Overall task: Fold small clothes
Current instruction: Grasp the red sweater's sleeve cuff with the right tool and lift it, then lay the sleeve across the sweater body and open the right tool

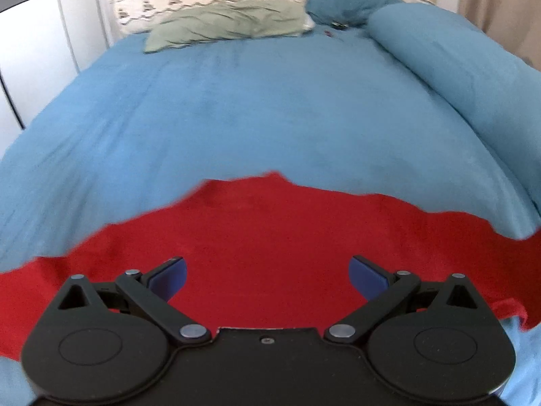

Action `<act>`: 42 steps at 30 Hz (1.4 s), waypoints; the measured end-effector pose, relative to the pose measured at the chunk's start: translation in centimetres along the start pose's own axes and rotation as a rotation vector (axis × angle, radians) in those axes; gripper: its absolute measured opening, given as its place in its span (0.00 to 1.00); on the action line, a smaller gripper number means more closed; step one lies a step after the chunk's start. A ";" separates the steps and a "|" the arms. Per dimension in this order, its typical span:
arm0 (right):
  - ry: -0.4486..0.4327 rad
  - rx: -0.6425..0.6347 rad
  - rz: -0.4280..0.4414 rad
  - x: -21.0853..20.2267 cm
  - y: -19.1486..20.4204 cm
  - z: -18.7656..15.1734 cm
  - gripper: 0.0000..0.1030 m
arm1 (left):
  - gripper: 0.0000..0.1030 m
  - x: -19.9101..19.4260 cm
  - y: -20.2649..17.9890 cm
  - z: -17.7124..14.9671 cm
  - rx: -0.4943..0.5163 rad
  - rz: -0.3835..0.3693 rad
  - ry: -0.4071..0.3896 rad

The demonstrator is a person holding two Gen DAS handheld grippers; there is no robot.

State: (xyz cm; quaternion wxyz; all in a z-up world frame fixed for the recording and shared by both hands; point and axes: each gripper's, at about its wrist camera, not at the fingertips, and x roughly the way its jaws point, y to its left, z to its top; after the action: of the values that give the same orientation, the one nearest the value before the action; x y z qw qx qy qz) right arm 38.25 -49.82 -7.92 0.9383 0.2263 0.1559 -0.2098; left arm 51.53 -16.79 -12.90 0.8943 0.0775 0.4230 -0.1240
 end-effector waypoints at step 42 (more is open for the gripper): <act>0.470 -0.481 0.303 -0.5 15.0 -20.0 0.88 | 0.58 4.8 12.8 -6.6 -0.381 -0.096 0.105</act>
State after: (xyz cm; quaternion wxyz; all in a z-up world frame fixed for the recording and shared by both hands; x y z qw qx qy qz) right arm 40.85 -27.68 -19.35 0.9237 0.0617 0.3767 0.0321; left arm 53.28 -3.63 -20.34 0.8626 -0.1069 0.4879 -0.0798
